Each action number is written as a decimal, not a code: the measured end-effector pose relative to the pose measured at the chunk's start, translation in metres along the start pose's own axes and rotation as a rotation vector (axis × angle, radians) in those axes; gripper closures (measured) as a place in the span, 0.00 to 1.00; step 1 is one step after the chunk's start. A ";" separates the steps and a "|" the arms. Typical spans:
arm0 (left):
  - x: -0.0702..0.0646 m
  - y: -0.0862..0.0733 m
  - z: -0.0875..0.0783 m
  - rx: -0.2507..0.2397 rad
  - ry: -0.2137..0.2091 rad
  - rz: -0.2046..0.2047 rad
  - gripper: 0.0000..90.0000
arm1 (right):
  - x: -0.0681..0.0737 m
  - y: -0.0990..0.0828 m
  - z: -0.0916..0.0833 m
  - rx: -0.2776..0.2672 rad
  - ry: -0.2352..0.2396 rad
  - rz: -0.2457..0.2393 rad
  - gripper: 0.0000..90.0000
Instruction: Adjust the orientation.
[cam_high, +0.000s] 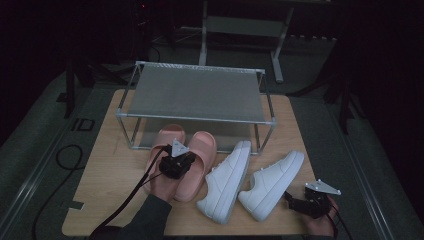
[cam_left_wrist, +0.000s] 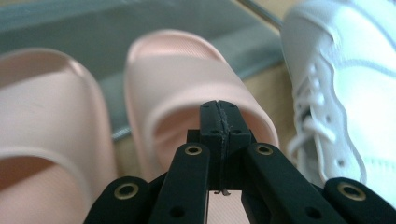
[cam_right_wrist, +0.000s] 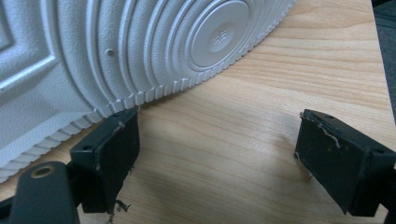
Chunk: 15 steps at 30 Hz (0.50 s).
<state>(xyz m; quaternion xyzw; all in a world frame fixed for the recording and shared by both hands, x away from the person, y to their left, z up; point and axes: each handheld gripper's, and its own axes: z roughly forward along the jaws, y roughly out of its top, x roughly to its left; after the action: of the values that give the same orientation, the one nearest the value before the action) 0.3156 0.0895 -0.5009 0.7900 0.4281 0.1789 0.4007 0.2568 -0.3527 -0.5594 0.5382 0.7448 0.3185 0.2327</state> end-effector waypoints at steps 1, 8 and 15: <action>0.000 -0.001 0.002 0.010 0.001 0.002 1.00 | 0.000 0.000 0.000 0.000 0.000 0.000 0.15; 0.013 0.003 0.022 0.011 0.002 -0.110 1.00 | 0.000 0.000 0.000 0.000 0.000 0.000 0.15; 0.015 0.005 0.026 0.005 0.097 -0.136 1.00 | 0.000 0.000 0.000 0.000 0.000 0.000 0.15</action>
<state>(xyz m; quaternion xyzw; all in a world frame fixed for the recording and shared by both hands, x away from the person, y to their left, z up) 0.3434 0.0876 -0.5136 0.7506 0.4999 0.1883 0.3889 0.2568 -0.3527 -0.5594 0.5381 0.7449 0.3185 0.2328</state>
